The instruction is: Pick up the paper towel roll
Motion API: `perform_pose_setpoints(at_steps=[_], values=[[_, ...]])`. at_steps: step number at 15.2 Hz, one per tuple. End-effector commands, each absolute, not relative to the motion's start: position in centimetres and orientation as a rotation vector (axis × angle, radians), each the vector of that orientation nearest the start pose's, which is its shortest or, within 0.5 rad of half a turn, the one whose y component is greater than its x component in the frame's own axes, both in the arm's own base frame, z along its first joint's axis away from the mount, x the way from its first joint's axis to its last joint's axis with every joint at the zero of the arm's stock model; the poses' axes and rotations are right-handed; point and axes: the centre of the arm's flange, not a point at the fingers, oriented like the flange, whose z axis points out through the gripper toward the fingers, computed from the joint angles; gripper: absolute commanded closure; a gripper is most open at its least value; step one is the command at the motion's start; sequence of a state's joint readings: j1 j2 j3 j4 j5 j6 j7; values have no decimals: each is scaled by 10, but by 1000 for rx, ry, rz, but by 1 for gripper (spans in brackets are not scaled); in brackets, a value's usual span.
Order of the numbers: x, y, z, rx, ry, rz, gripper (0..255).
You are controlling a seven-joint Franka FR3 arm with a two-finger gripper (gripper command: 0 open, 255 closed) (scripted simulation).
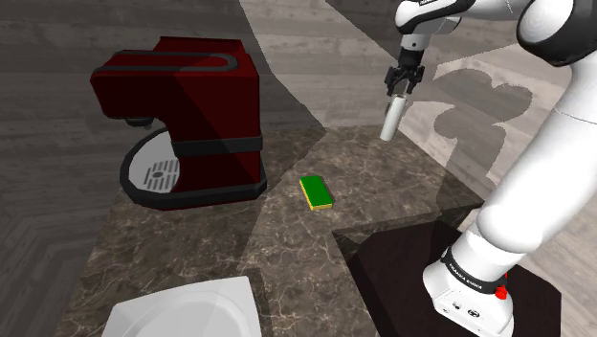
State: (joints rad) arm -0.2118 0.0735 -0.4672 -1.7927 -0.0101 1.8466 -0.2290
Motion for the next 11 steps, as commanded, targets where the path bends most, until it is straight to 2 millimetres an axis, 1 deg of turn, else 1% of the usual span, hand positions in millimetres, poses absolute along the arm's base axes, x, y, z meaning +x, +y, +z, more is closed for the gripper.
perform_pose_setpoints(at_steps=[1,9,10,11], values=[[465,-386,500,-3088,734,31,0],[490,-485,484,-3051,863,-26,0],[491,-491,483,-3049,871,-30,0],[491,-491,478,-3049,871,-30,0]])
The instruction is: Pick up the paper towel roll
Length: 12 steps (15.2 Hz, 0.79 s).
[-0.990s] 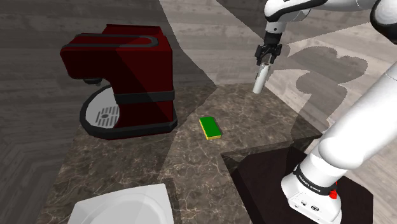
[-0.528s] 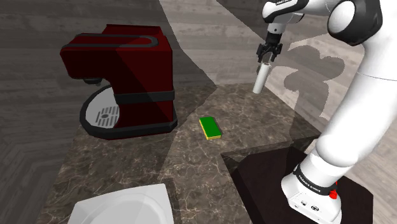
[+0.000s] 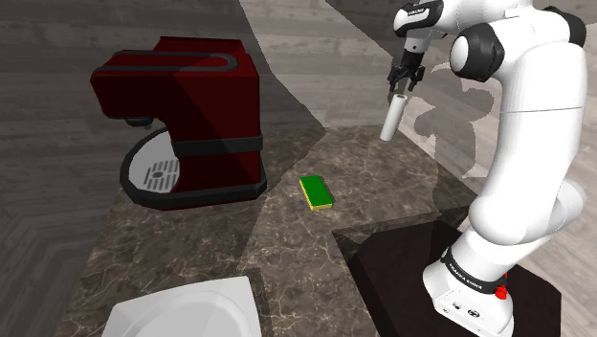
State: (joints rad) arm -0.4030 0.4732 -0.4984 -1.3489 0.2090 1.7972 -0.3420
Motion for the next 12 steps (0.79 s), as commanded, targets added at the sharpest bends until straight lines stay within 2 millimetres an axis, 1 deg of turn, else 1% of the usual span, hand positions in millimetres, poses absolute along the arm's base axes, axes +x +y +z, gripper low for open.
perform_pose_setpoints(at_steps=[1,6,8,9,12], values=[[491,-491,473,-3049,871,-30,0],[491,-491,446,-3049,871,-30,0],[491,-491,443,-3049,871,-30,0],[491,-491,443,-3049,871,-30,255],[491,-491,443,-3049,871,-30,255]])
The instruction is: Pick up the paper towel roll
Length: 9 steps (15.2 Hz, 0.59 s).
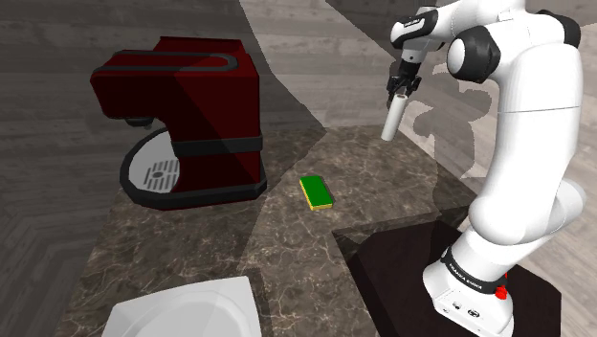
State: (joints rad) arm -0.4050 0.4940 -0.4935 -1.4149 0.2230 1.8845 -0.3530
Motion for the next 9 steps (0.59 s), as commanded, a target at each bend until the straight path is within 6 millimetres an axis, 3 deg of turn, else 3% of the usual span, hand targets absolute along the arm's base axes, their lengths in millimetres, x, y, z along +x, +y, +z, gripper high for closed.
perform_pose_setpoints(at_steps=[1,6,9], values=[[491,-491,443,-3049,871,-30,255],[491,-491,443,-3049,871,-30,255],[491,-491,459,-3049,871,-30,255]])
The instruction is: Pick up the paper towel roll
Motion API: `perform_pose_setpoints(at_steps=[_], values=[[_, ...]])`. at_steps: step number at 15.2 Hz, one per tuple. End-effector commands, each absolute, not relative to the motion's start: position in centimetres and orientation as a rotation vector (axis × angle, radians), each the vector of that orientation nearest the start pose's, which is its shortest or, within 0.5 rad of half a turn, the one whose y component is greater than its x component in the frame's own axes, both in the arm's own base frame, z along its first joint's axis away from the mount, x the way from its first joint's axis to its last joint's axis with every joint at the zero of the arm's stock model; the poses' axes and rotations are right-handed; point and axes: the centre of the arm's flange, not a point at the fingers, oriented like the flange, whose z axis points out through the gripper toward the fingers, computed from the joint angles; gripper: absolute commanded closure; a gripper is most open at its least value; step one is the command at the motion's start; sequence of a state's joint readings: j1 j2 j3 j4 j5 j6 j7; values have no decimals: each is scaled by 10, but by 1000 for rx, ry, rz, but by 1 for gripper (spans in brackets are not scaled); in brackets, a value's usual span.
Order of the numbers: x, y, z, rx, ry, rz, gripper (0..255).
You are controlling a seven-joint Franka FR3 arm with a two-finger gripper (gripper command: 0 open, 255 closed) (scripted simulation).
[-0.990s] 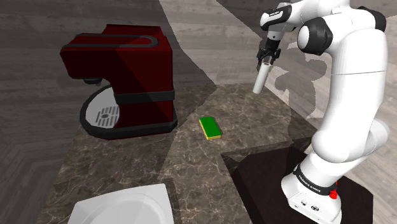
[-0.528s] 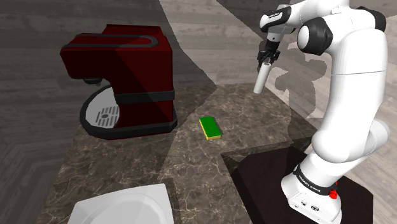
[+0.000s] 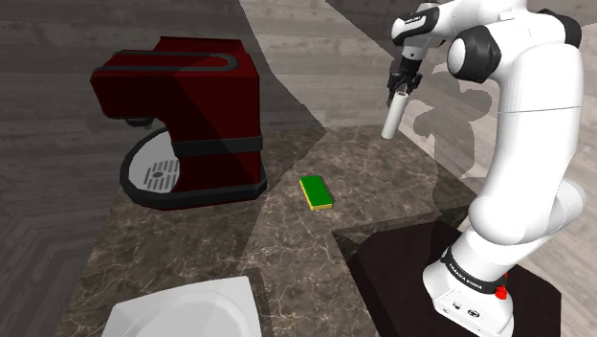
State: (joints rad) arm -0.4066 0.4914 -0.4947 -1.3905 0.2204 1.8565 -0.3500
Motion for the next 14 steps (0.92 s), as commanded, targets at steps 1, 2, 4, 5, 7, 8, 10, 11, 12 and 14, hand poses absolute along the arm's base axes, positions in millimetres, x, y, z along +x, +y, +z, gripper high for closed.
perform_pose_setpoints(at_steps=[1,2,4,5,7,8,10,11,12,14], values=[[491,-491,465,-3049,871,-30,255],[491,-491,470,-3049,871,-30,255],[491,-491,480,-3049,871,-30,255],[491,-491,486,-3049,871,-30,255],[491,-491,496,-3049,871,-30,255],[491,-491,502,-3049,871,-30,255],[491,-491,512,-3049,871,-30,255],[491,-491,517,-3049,871,-30,255],[491,-491,523,-3049,871,-30,255],[491,-491,523,-3049,871,-30,255]])
